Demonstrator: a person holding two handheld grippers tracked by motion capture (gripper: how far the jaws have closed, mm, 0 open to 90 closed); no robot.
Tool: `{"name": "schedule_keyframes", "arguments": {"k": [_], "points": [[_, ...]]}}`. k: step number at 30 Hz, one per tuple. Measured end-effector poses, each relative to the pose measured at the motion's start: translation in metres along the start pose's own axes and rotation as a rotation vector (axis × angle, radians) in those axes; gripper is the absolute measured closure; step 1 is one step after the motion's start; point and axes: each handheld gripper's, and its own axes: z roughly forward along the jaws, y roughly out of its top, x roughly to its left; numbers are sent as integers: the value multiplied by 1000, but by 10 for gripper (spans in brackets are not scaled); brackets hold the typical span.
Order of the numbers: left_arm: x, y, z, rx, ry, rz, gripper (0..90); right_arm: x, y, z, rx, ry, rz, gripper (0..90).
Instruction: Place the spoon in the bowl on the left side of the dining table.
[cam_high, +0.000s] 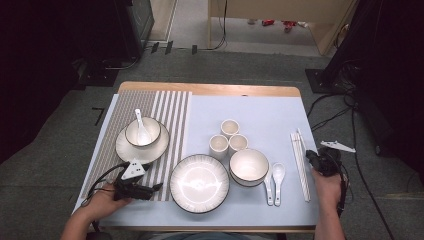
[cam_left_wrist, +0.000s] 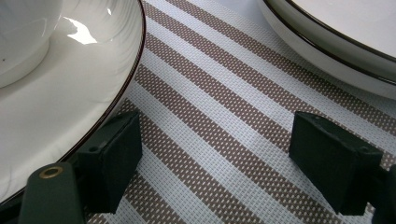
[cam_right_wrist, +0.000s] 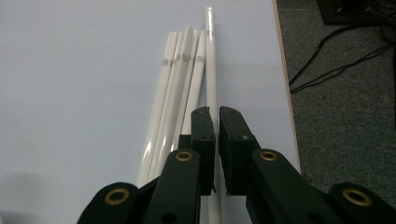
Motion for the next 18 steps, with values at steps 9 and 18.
{"name": "schedule_keyframes", "arguments": {"k": [9, 18], "points": [[0, 0, 0, 0, 0, -1, 175, 3, 4, -3, -6, 38, 4, 854], [0, 0, 0, 0, 0, -1, 175, 12, 10, -2, 12, 87, -11, 854]]}}
